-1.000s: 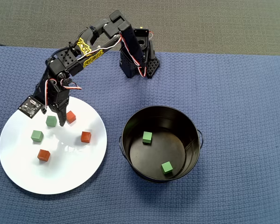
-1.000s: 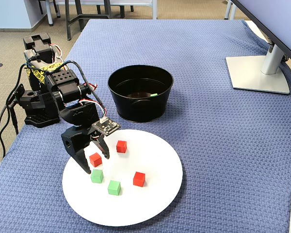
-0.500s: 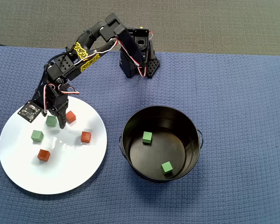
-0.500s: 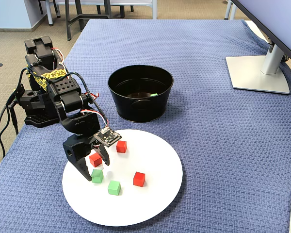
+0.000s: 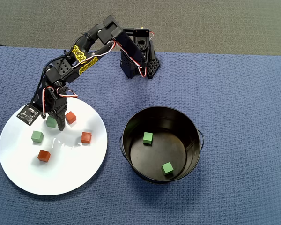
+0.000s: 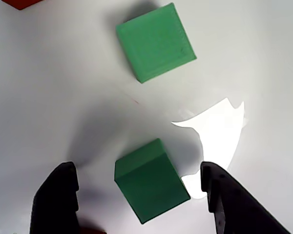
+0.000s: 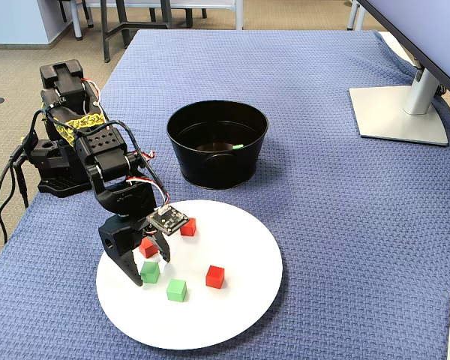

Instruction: Pick up the green cubes from the white plate and place them in the black recipient

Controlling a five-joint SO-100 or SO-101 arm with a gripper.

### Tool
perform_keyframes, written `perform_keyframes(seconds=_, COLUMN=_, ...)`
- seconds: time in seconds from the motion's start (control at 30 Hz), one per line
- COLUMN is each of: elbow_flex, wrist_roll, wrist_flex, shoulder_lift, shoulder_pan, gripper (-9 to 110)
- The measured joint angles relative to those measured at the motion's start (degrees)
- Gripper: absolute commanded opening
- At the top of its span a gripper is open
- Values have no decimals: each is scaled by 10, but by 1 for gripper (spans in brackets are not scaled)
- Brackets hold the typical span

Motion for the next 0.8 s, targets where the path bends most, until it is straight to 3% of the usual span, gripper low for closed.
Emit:
perform_keyframes(seconds=0.27, elbow_flex=-2, wrist_roll=0, wrist_flex=-3, shoulder_lift=-2, shoulder_pan=4, gripper=13)
perform_keyframes(seconds=0.8, elbow_flex=-2, wrist_roll=0, wrist_flex=-14, shoulder_lift=-2, shoulder_pan=6, gripper=0)
